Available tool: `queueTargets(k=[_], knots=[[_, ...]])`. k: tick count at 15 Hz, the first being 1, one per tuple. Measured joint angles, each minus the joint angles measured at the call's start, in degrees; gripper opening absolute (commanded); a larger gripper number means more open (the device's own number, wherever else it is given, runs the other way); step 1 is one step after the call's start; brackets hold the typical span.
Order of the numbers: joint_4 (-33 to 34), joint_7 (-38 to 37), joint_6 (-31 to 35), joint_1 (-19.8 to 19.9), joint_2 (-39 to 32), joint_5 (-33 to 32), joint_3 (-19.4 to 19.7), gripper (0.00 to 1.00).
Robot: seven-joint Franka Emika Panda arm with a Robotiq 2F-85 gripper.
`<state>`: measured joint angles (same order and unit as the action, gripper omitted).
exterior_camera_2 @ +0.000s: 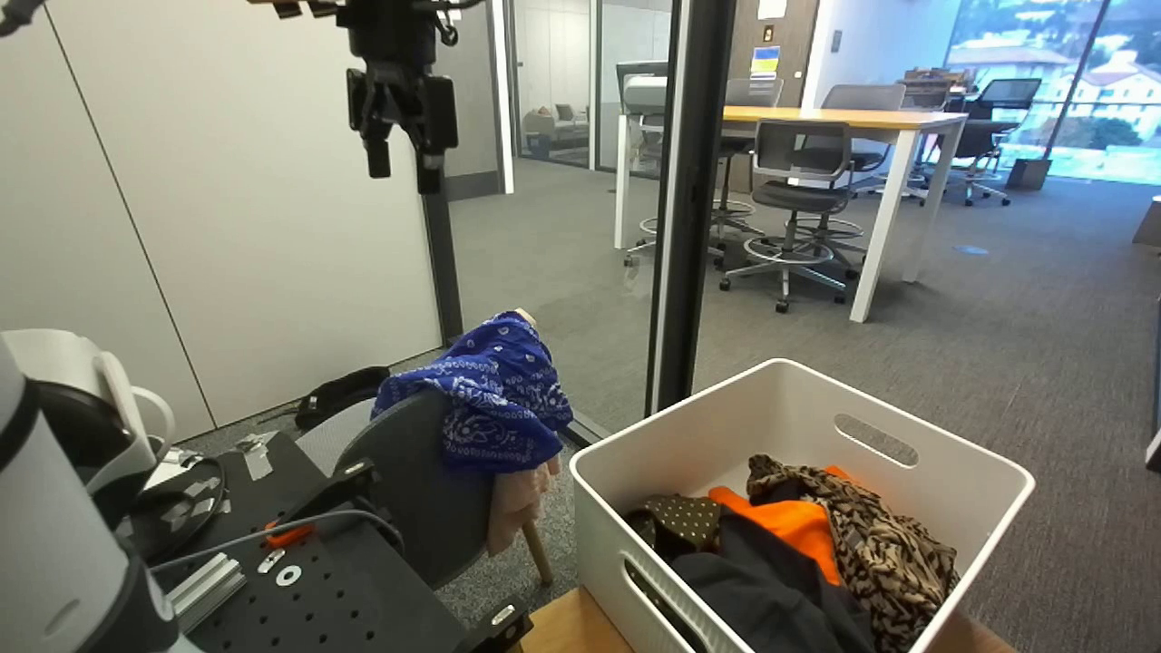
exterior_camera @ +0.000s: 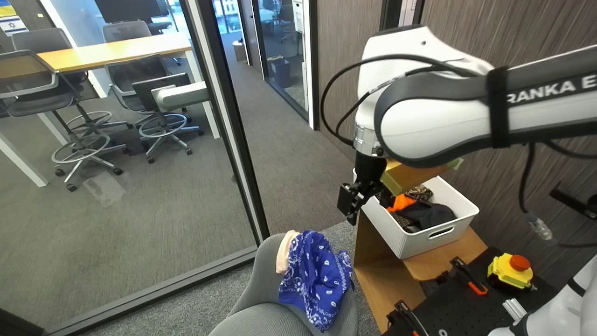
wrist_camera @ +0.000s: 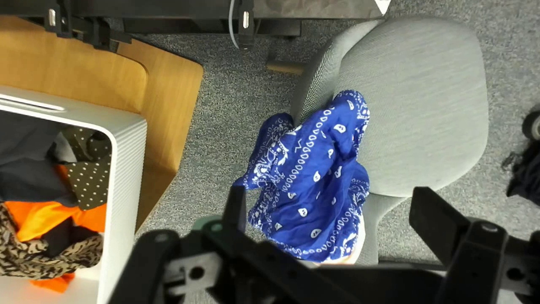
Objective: Remove the clothes from the chair and put them in the basket
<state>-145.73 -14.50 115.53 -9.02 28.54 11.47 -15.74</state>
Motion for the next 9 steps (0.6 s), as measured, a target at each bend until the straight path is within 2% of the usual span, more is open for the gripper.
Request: queueTargets(k=[4, 9], knots=[[0.6, 4.7, 11.2, -0.4, -11.0, -3.3, -0.2, 1.0], [3.4, 15.7, 24.7, -1.0, -25.8, -3.9, 0.7, 1.0]])
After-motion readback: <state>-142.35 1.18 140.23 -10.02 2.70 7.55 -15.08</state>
